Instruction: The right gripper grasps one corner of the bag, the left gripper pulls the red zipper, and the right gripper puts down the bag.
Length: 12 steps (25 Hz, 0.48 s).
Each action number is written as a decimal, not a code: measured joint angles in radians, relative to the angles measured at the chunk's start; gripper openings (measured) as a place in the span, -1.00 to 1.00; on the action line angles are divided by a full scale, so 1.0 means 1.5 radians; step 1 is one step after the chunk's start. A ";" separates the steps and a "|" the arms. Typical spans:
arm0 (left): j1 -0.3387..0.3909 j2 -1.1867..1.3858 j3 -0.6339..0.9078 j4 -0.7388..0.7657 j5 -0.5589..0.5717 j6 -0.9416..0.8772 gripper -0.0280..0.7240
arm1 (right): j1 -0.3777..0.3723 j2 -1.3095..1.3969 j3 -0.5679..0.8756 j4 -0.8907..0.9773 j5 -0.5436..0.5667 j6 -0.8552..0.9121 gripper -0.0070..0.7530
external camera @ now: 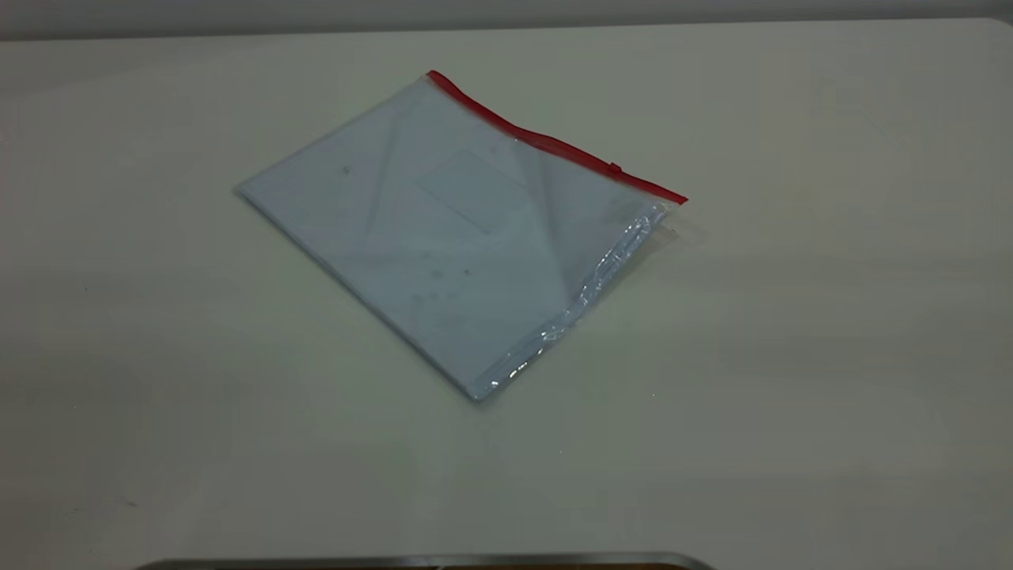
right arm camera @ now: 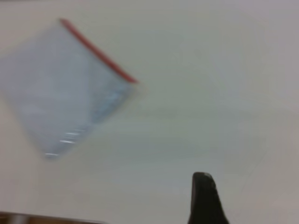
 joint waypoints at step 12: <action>0.000 0.483 -0.038 -0.022 -0.378 0.107 0.18 | 0.000 0.529 0.002 0.317 -0.384 -0.391 0.40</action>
